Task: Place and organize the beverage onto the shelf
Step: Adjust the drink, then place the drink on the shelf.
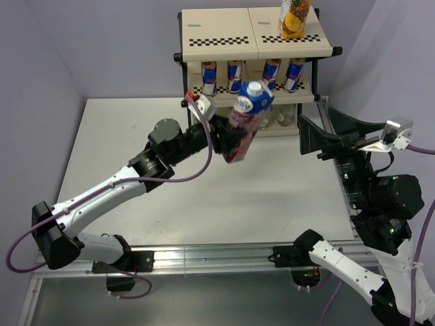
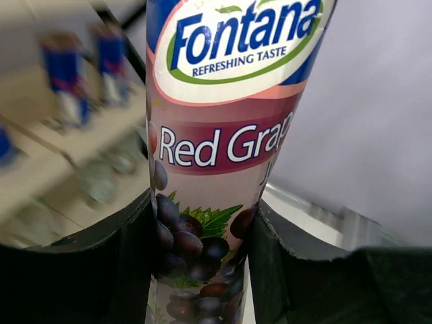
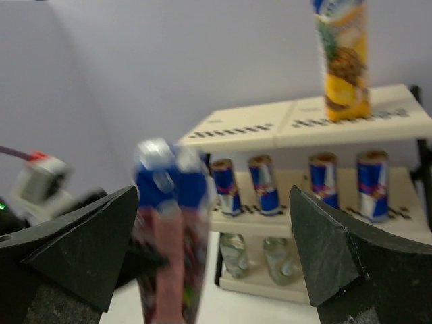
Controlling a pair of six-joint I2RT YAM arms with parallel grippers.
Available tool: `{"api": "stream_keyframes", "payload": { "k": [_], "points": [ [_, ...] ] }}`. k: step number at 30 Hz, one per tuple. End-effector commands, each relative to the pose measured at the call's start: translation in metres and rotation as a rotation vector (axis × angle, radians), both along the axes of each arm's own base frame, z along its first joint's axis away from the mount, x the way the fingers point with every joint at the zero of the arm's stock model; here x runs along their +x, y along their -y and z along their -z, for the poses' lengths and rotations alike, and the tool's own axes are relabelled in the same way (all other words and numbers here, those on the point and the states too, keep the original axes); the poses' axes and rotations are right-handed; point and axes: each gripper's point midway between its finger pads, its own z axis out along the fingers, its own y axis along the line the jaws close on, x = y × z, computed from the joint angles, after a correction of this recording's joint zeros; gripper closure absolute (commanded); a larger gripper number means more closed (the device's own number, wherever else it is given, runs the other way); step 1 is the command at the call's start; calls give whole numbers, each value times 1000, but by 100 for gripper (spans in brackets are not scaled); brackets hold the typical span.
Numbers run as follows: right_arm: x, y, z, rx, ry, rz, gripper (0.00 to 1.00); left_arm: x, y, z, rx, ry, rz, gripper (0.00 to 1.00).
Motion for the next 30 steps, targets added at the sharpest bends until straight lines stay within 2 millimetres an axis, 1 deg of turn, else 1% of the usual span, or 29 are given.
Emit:
{"api": "stream_keyframes", "payload": {
  "k": [1,2,3,4,5,6,7,8,9,10,11,12,13,14,15,17,18,19,20,22,23,25,26,27,30],
  "points": [
    [14,32,27,34,-103,183,0,-22,-101,-247,-553,463,-264,100],
    [15,32,30,29,-111,189,0,-18,-104,-254,-569,461,-289,100],
    [15,32,32,23,-114,191,0,-10,-114,-262,-595,460,-348,100],
    [15,33,32,21,-116,192,0,-3,-119,-274,-616,472,-392,100],
    [16,33,35,18,-123,197,0,1,-121,-280,-630,477,-419,100],
    [16,33,36,14,-125,196,0,10,-129,-286,-648,475,-474,100],
    [16,32,37,14,-126,194,0,17,-130,-296,-666,491,-496,99],
    [16,32,38,12,-129,194,0,21,-130,-302,-672,500,-509,100],
    [16,32,39,9,-130,192,0,32,-134,-306,-673,506,-540,100],
    [16,32,41,3,-134,191,0,40,-131,-315,-684,522,-553,100],
    [15,32,40,1,-134,194,0,47,-131,-319,-681,532,-563,100],
    [14,33,41,1,-133,196,0,73,-122,-310,-659,524,-602,100],
    [15,33,42,-4,-134,196,0,69,-133,-331,-701,551,-610,100],
    [13,34,41,-4,-131,198,0,75,-134,-335,-707,561,-618,100],
    [14,34,43,-9,-133,199,0,87,-138,-343,-726,591,-648,100],
    [14,35,46,-17,-139,206,0,94,-141,-350,-744,628,-671,100],
    [15,35,48,-18,-142,207,0,99,-141,-350,-753,654,-685,99],
    [16,35,50,-22,-147,211,0,97,-142,-352,-766,675,-677,99],
    [17,34,53,-27,-153,211,0,97,-152,-355,-799,698,-695,99],
    [18,32,56,-35,-158,207,0,103,-157,-356,-810,710,-716,99],
    [18,31,56,-35,-160,199,0,108,-165,-356,-811,725,-731,99],
    [18,29,56,-34,-158,187,0,119,-165,-350,-795,726,-737,99],
    [17,28,55,-32,-154,181,0,126,-168,-348,-785,734,-747,99],
    [17,27,55,-32,-154,179,0,133,-166,-343,-768,733,-751,99],
    [16,26,55,-30,-150,164,0,143,-158,-334,-731,746,-747,99]
  ]
}}
